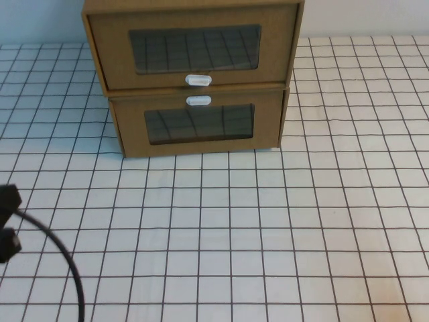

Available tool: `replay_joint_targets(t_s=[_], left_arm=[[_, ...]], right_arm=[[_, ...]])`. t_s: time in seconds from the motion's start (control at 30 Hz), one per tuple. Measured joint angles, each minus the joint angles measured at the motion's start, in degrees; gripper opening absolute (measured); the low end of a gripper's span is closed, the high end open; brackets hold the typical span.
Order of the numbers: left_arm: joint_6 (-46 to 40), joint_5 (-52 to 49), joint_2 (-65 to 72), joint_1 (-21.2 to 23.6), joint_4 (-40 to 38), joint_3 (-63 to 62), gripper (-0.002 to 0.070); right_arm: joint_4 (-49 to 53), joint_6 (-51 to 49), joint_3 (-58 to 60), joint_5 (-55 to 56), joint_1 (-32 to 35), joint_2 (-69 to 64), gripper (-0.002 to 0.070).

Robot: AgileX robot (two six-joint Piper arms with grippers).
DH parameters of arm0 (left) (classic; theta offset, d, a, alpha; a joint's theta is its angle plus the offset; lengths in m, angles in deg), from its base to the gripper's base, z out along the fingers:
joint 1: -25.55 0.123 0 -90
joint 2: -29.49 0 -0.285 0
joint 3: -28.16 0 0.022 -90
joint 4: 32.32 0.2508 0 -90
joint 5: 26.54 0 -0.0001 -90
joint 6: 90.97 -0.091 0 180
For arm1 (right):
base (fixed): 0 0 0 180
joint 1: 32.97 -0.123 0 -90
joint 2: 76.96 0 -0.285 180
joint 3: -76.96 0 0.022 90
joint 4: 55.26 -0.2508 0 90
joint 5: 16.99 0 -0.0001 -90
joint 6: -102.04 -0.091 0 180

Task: Open the shoe box
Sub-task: 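Pull the top drawer of the cardboard box fully open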

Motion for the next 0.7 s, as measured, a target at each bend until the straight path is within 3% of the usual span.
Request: replay_joint_targets(t_s=[0.3,0.7], left_arm=[[-17.90,-8.20,26.81,0.00,-6.16,-30.36,-0.0002],[-21.01,-21.66,60.46,-3.62,-7.78,-73.76,-0.0002]], right_arm=[[0.00,0.00,0.00,0.00,0.00,0.00,-0.0013],[0.00,0.00,0.00,0.00,0.00,0.00,-0.0013]])
